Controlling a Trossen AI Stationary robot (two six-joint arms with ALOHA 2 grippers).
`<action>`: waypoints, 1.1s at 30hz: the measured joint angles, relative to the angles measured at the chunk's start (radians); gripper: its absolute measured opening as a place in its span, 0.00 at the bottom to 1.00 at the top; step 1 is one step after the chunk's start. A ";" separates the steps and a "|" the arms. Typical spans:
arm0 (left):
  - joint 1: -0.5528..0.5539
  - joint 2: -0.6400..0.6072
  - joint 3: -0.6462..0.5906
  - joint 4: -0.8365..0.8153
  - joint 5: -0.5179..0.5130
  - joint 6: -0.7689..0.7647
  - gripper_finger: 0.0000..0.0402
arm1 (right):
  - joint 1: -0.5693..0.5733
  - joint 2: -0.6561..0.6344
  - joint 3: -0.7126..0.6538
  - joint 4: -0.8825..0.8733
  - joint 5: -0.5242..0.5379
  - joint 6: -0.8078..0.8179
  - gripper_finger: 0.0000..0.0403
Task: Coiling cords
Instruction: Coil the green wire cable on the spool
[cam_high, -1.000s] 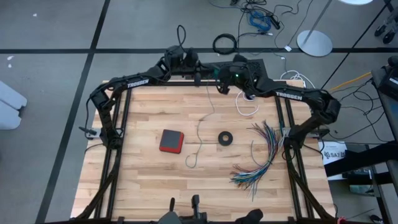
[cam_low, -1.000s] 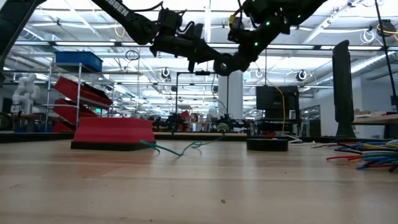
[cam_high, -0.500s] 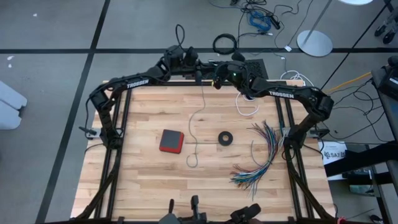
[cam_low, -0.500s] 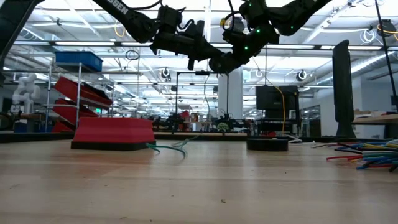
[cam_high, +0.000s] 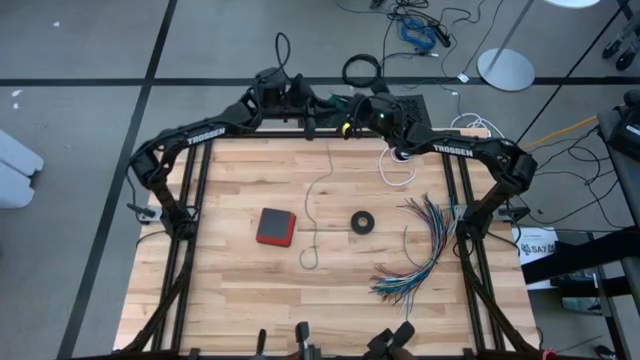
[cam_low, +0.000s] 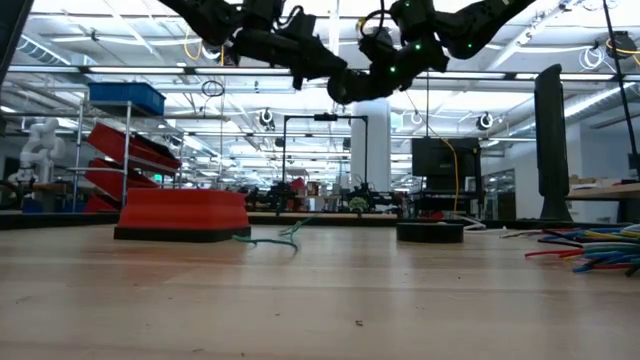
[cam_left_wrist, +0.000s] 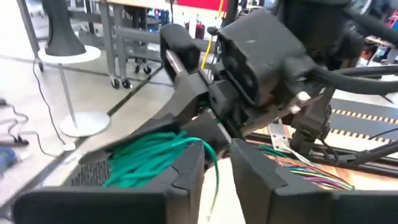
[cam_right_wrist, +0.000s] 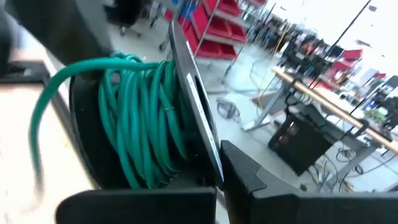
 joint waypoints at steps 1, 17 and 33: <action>-0.002 -0.008 0.000 -0.001 0.000 0.004 0.23 | 0.000 0.000 0.000 0.019 0.001 0.000 0.00; -0.045 -0.037 -0.002 -0.055 0.037 0.026 0.30 | -0.001 -0.008 0.003 0.272 -0.152 0.105 0.00; -0.053 -0.037 -0.002 -0.029 0.021 0.111 0.28 | -0.007 -0.088 0.002 0.279 -0.335 0.248 0.00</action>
